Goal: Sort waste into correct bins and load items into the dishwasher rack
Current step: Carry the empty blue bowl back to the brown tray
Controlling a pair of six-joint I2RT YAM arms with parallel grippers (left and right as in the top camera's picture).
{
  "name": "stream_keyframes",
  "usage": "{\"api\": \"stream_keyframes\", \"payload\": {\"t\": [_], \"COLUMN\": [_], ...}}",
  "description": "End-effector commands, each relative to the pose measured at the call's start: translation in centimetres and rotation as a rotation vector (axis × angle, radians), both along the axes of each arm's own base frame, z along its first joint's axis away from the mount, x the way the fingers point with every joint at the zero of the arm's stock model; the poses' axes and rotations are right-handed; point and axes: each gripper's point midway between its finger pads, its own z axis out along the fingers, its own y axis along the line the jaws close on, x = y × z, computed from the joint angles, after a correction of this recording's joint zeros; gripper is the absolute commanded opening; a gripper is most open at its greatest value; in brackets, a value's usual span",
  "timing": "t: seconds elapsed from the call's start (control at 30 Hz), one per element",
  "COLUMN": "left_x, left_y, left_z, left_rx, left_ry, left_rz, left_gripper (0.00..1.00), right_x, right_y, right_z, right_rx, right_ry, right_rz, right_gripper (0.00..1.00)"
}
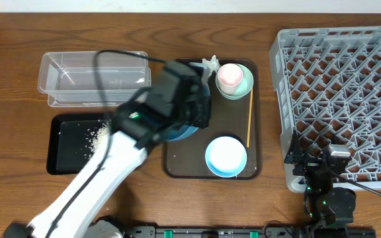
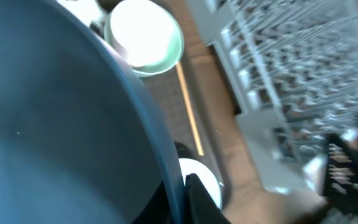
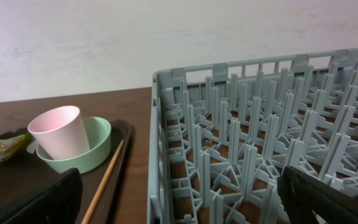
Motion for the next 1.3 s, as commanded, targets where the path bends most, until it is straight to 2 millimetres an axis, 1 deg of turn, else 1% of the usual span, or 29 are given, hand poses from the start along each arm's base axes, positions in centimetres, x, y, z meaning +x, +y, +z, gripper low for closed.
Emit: {"api": "stream_keyframes", "payload": {"t": [0.0, 0.07, 0.17, 0.27, 0.47, 0.57, 0.63, 0.9, 1.0, 1.1, 1.2, 1.27], "left_x": [2.1, 2.6, 3.4, 4.1, 4.8, 4.6, 4.4, 3.1, 3.0, 2.8, 2.5, 2.3], "left_y": [-0.3, -0.7, -1.2, -1.7, -2.6, -3.2, -3.5, -5.0, -5.0, -4.8, -4.6, -4.5], "left_z": [-2.6, -4.4, -7.0, -9.1, -11.9, -12.6, -12.8, -12.8, -12.9, -13.0, -13.2, -13.2], "left_rx": [0.097, 0.119, 0.151, 0.168, 0.186, 0.194, 0.197, 0.200, 0.201, 0.207, 0.213, 0.212], "left_ry": [-0.012, 0.018, 0.059, 0.083, 0.108, 0.116, 0.119, 0.116, 0.119, 0.127, 0.151, 0.158], "left_rz": [0.046, 0.044, 0.042, 0.040, 0.033, 0.019, 0.011, -0.030, -0.031, -0.032, -0.018, -0.017], "left_gripper": [0.11, 0.11, 0.07, 0.06, 0.06, 0.06, 0.06, 0.06, 0.06, 0.17, 0.36, 0.43], "right_x": [0.0, 0.0, 0.0, 0.0, 0.0, 0.0, 0.0, 0.0, 0.0, 0.0, 0.0, 0.0], "right_y": [0.0, 0.0, 0.0, 0.0, 0.0, 0.0, 0.0, 0.0, 0.0, 0.0, 0.0, 0.0], "right_z": [-0.1, -0.1, -0.1, -0.1, -0.1, -0.1, -0.1, -0.1, -0.1, -0.1, -0.1, -0.1], "right_rx": [-0.007, -0.007, -0.007, -0.007, -0.007, -0.007, -0.007, -0.007, -0.007, -0.007, -0.007, -0.007], "right_ry": [0.003, 0.003, 0.003, 0.003, 0.003, 0.003, 0.003, 0.003, 0.003, 0.003, 0.003, 0.003], "right_rz": [-0.002, -0.002, -0.002, -0.002, -0.002, -0.002, -0.002, -0.002, -0.002, -0.002, -0.002, -0.002], "right_gripper": [0.99, 0.99, 0.99, 0.99, 0.99, 0.99, 0.99, 0.99, 0.99, 0.99, 0.99, 0.99]}}
